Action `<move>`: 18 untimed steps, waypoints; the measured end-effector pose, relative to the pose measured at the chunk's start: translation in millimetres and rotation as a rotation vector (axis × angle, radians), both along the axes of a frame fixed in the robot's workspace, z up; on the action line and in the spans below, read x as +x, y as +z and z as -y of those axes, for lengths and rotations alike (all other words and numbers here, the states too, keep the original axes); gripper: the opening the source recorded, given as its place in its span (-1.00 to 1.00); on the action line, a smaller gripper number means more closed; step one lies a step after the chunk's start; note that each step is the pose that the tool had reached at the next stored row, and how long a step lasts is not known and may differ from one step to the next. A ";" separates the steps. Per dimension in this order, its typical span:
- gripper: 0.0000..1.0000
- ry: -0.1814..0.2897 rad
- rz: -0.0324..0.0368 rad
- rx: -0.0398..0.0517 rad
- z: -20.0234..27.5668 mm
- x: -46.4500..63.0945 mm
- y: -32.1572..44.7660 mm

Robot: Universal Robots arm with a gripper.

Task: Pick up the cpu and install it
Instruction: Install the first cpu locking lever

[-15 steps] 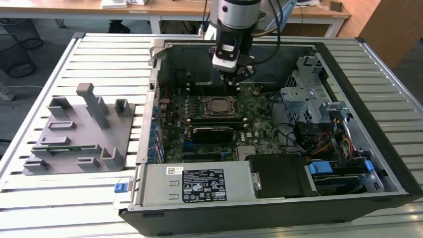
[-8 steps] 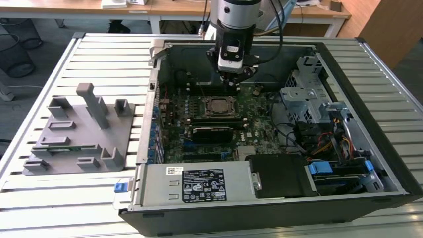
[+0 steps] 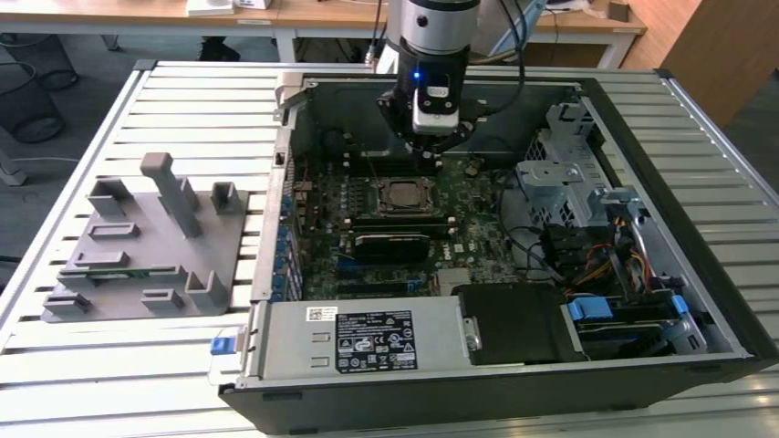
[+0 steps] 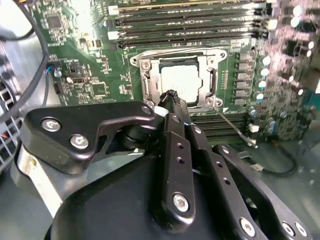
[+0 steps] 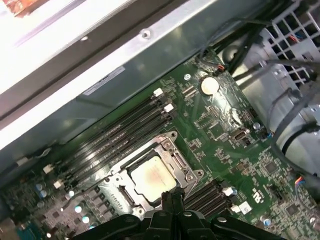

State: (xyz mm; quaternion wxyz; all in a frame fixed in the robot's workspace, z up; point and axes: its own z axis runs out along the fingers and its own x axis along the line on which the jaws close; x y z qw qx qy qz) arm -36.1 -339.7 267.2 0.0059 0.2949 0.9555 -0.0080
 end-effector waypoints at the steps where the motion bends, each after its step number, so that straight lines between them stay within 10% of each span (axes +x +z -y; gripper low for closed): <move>1: -0.79 0.018 -0.0001 -0.0001 0.0 0.0 -0.1; 18: -0.79 0.275 0.0000 -0.0001 -0.1 -3.0 -3.9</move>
